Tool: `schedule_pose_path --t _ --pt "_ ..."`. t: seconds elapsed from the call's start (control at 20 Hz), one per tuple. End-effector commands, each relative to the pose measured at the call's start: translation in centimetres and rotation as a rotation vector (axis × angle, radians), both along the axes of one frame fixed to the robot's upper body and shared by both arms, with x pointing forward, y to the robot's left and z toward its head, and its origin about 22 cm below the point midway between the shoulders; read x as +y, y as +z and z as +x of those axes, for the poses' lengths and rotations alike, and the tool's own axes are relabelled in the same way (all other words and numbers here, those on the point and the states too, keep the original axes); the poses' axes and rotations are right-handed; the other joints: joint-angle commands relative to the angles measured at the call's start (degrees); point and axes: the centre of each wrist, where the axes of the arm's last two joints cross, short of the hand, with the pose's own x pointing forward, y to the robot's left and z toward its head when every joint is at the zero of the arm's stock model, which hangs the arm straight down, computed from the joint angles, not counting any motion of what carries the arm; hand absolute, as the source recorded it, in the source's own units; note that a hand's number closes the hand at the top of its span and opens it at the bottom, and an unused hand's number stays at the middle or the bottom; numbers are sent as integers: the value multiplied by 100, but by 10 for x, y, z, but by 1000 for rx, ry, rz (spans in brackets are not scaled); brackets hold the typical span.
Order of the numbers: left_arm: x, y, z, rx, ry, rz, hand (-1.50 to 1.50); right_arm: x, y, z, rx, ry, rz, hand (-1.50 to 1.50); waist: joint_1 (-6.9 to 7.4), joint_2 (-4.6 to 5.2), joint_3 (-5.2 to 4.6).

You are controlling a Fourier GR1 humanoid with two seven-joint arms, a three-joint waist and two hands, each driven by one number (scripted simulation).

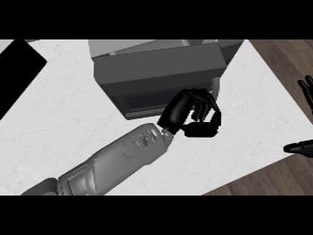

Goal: Pick up the milk, place it into the microwave and close the microwave

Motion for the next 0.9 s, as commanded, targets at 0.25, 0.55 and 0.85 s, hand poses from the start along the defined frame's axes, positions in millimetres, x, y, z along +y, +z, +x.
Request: schedule_pose_path --t 0.25,0.55,0.85 --pt "-11 33 24 -36 55 -28 150 8 25 16 -55 142 33 -150 -332 112 14" --pt "-17 55 35 -77 66 -47 150 22 41 28 -64 257 36 -150 -407 180 39" --pt "-18 59 38 -80 103 -69 150 34 61 37 -66 355 9 -150 -476 211 43"
